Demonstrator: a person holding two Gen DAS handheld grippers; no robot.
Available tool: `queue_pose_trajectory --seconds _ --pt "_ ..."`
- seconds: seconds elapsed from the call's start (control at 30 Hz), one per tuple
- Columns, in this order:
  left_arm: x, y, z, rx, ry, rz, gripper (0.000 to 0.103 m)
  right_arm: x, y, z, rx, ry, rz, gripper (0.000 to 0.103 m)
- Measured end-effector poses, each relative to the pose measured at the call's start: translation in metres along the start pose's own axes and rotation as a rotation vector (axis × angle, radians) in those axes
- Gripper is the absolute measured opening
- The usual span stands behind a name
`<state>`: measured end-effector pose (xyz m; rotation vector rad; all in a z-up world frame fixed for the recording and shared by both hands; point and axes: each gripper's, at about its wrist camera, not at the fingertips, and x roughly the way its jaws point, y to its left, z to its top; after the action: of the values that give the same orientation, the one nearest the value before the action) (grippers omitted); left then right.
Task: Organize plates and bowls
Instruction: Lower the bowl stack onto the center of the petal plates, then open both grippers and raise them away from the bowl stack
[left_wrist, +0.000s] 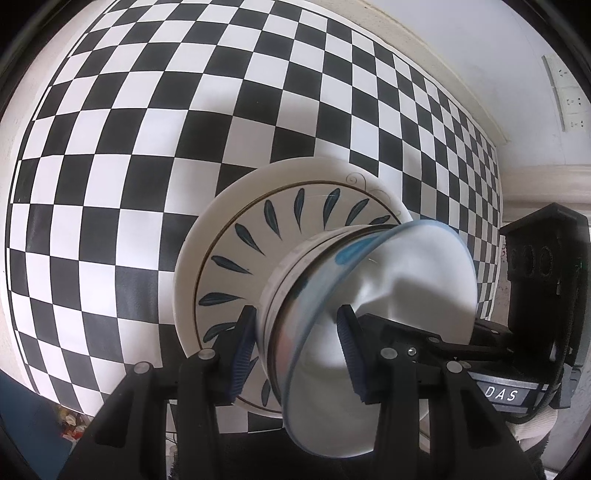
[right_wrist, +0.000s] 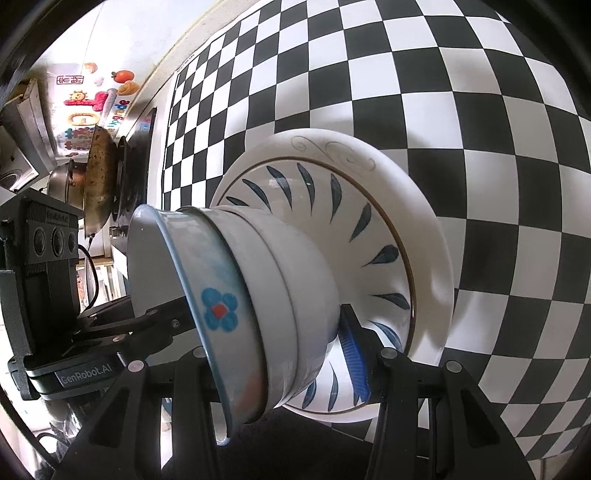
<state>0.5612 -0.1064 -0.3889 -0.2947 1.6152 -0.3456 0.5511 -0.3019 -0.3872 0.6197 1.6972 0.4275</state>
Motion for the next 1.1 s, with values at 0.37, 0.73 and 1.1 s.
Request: queue_pose_trajectory --seconds 0.37,0.73,1.1 --pt "-0.014 -0.009 -0.008 0.037 -0.059 0.124 0.041 -0.014 0.020 -0.005 -0.072 -0.059 -0.130 0.050" --pt "-0.051 -0.019 -0.033 0.085 -0.224 0.279 0.042 -0.058 0.059 -0.034 -0.190 -0.196 -0.333 0.051" --pt "-0.105 -0.037 -0.073 0.144 -0.449 0.396 0.043 -0.101 0.093 -0.085 -0.221 -0.396 -0.466 0.098"
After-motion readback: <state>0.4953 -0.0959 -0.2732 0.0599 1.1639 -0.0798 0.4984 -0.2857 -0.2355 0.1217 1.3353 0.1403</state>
